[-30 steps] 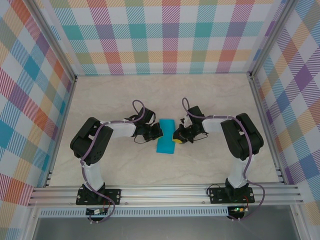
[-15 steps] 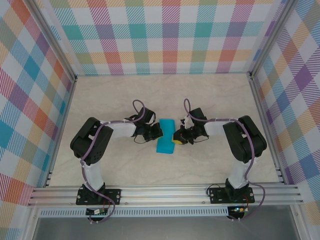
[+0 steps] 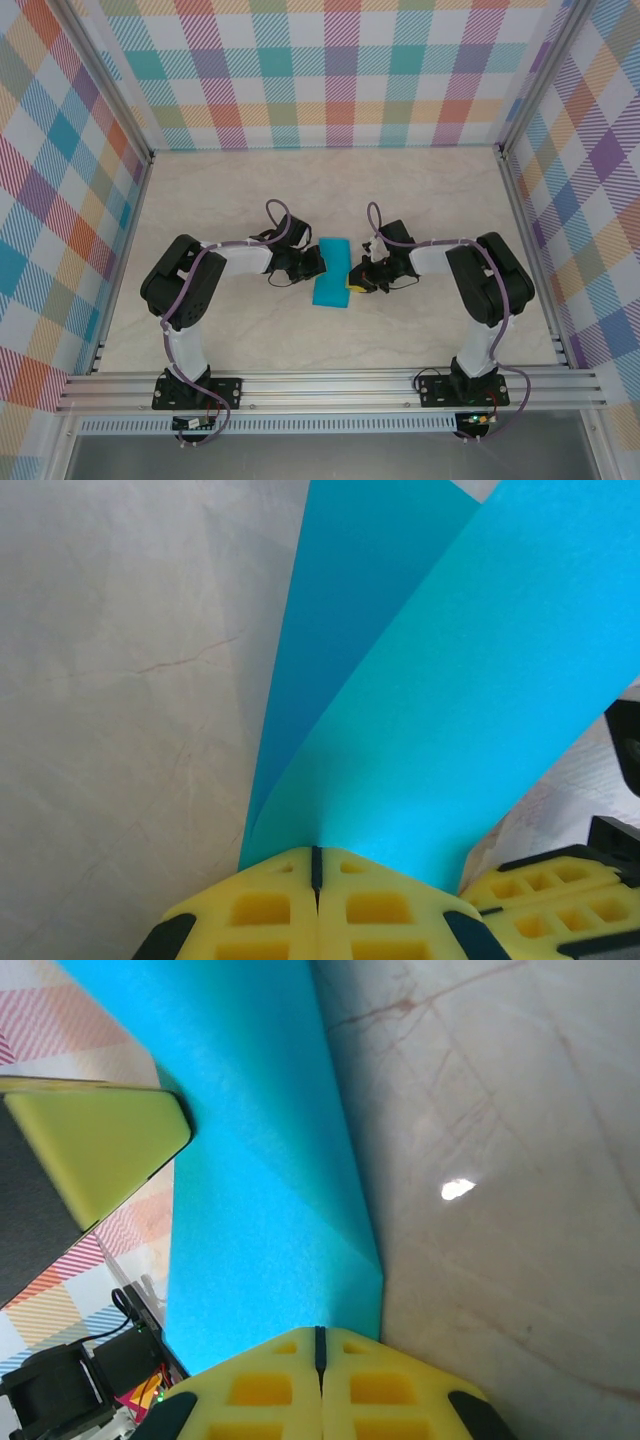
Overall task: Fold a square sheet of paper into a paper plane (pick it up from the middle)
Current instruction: Fold the square sheet of paper in half at the center of the table.
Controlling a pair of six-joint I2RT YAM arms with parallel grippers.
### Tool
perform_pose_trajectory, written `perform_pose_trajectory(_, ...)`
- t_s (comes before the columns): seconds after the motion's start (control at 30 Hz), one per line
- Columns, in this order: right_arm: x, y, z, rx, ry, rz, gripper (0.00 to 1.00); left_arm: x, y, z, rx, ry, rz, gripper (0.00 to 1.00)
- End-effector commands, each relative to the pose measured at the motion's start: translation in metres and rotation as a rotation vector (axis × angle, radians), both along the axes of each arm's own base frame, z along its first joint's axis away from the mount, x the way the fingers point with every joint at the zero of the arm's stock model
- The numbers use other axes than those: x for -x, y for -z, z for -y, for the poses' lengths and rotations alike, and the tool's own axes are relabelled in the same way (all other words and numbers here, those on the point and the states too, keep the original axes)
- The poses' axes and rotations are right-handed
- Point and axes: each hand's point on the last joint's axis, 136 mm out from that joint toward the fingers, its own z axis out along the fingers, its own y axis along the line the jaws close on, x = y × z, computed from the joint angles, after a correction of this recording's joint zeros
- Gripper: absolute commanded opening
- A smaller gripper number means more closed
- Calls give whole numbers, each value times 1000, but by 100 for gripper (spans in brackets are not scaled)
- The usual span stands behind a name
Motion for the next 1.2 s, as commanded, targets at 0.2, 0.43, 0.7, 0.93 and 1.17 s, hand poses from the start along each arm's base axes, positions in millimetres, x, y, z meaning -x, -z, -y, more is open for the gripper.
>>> perform_pose_trajectory(0.2,13,-9,-10,-79,-46,49,2,27,37,-20,-133,4,-111,0)
perform_pose_trajectory(0.43,24,22,1,-5,-41,8,0,28,38,-21,-136,5,-112,0)
perform_pose_trajectory(0.7,25,-13,-6,-71,-64,96,0,27,36,-19,-131,5,-110,0)
perform_pose_trajectory(0.93,39,3,-8,-41,-95,77,0,28,36,-20,-130,3,-110,0)
perform_pose_trajectory(1.17,49,23,0,6,-95,30,0,28,35,-20,-131,5,-106,0)
